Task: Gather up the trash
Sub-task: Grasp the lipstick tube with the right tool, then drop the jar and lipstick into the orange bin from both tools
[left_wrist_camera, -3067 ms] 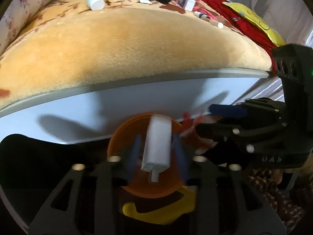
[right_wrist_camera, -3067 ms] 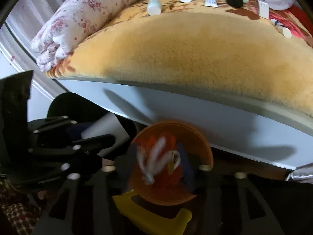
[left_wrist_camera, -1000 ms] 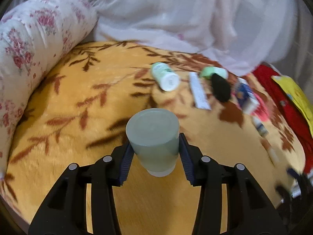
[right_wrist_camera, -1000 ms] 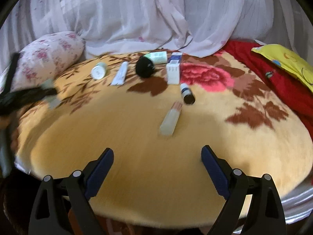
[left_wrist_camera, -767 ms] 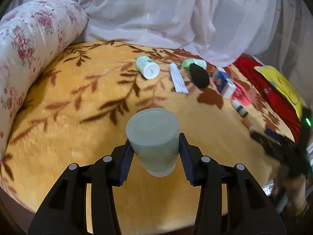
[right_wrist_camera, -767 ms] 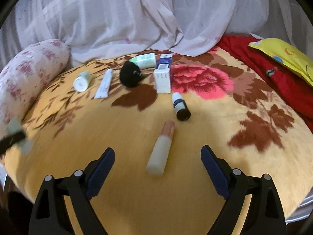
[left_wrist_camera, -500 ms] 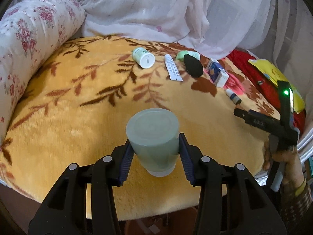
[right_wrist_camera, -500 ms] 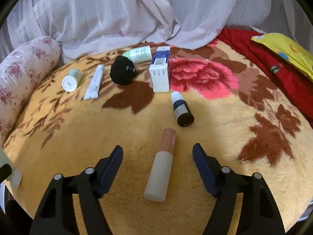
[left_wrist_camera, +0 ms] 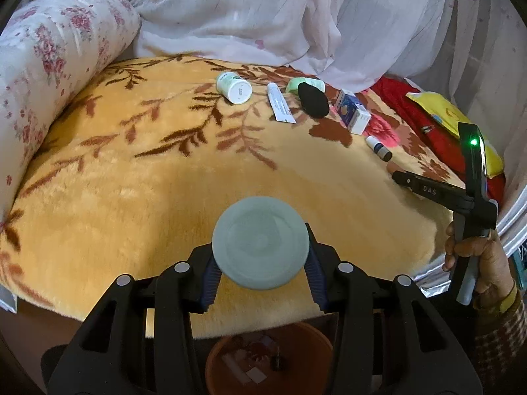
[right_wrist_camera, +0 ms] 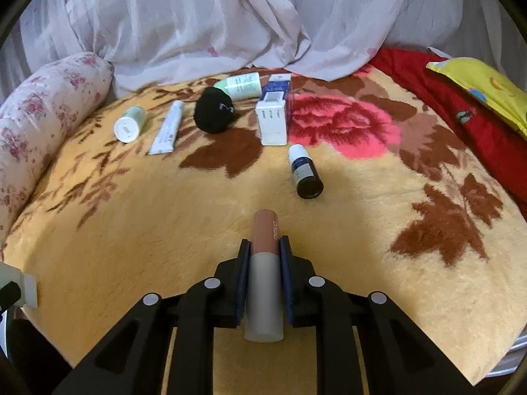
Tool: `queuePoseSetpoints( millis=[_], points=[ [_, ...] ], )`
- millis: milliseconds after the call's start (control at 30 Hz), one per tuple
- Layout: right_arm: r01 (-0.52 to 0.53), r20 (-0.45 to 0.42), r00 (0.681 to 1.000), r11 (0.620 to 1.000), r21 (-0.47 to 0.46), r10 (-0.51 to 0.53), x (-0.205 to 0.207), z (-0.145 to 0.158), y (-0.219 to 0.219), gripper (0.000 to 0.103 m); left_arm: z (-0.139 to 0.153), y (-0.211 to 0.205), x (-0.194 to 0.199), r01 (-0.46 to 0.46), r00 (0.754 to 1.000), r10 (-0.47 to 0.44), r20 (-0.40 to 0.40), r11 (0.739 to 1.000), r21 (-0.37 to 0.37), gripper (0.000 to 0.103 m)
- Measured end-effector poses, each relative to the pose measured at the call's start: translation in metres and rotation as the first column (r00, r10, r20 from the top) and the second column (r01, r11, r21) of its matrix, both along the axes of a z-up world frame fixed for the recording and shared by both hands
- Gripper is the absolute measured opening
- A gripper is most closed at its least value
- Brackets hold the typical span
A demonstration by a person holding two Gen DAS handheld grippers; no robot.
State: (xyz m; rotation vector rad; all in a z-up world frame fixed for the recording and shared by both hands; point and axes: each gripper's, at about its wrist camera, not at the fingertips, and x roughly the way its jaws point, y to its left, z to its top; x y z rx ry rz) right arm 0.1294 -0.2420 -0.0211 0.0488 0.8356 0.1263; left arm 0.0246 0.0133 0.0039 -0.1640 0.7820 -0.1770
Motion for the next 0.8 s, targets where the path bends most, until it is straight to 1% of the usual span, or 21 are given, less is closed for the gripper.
queuePoseSetpoints(
  millis=[100,233,567,700,800],
  points=[
    [-0.019,0.024,1.0,1.0,0.015,0.018,-0.013,0.009,0.003,0.018,0.004,0.001,-0.01,0.003,1.0,-0.003,0.012,1.0,0.007,0.043],
    [-0.048,0.065,0.997,0.999,-0.003,0.048,-0.032,0.023,0.012,0.018,0.006,0.005,-0.018,-0.005,1.0,0.005,0.018,1.0,0.01,0.042],
    [-0.092,0.103,0.99,0.996,-0.004,0.092,-0.052,0.044,0.027,0.018,0.021,0.007,-0.029,0.001,0.999,-0.001,0.053,1.0,0.006,0.042],
    [-0.154,0.119,0.981,0.988,0.001,0.153,-0.074,0.055,0.04,0.018,0.028,0.003,-0.04,0.034,0.998,-0.035,0.057,0.999,0.006,0.042],
    [-0.232,0.115,0.966,0.973,-0.002,0.231,-0.102,0.058,0.055,0.018,0.028,-0.002,-0.053,0.072,0.997,-0.072,0.038,0.997,0.009,0.042]
  ],
)
